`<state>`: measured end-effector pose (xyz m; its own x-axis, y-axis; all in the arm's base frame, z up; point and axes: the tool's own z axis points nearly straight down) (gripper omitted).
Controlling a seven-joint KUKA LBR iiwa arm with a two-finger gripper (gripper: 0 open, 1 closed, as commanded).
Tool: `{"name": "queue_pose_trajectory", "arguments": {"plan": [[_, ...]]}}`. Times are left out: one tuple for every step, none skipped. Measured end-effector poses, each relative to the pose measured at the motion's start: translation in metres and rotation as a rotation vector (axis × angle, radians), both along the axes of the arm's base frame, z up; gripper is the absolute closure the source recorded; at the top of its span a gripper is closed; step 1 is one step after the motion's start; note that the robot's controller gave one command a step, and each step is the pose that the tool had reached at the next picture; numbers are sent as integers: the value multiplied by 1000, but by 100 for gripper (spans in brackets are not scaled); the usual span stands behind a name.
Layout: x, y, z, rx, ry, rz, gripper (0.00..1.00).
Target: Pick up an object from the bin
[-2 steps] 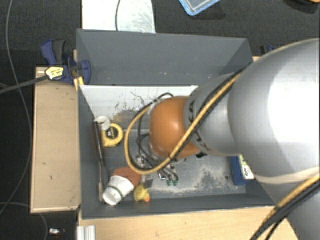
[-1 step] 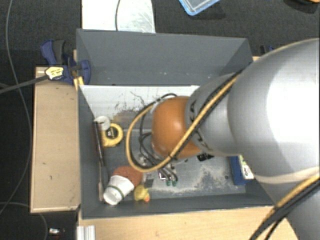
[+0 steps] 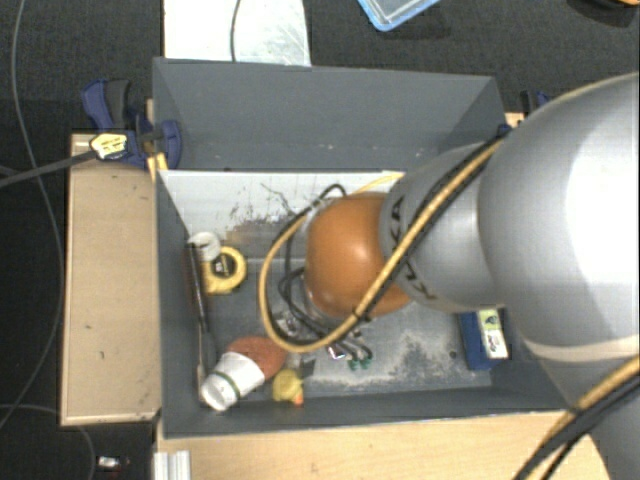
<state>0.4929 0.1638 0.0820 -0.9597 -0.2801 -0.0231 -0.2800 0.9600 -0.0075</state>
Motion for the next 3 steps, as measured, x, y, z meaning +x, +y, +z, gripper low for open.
{"name": "queue_pose_trajectory", "arguments": {"plan": [[0,-1,-4,4,3,-212,100],[-4,-2,-2,5,6,-306,100],[-3,-1,-3,5,-10,-67,100]]}}
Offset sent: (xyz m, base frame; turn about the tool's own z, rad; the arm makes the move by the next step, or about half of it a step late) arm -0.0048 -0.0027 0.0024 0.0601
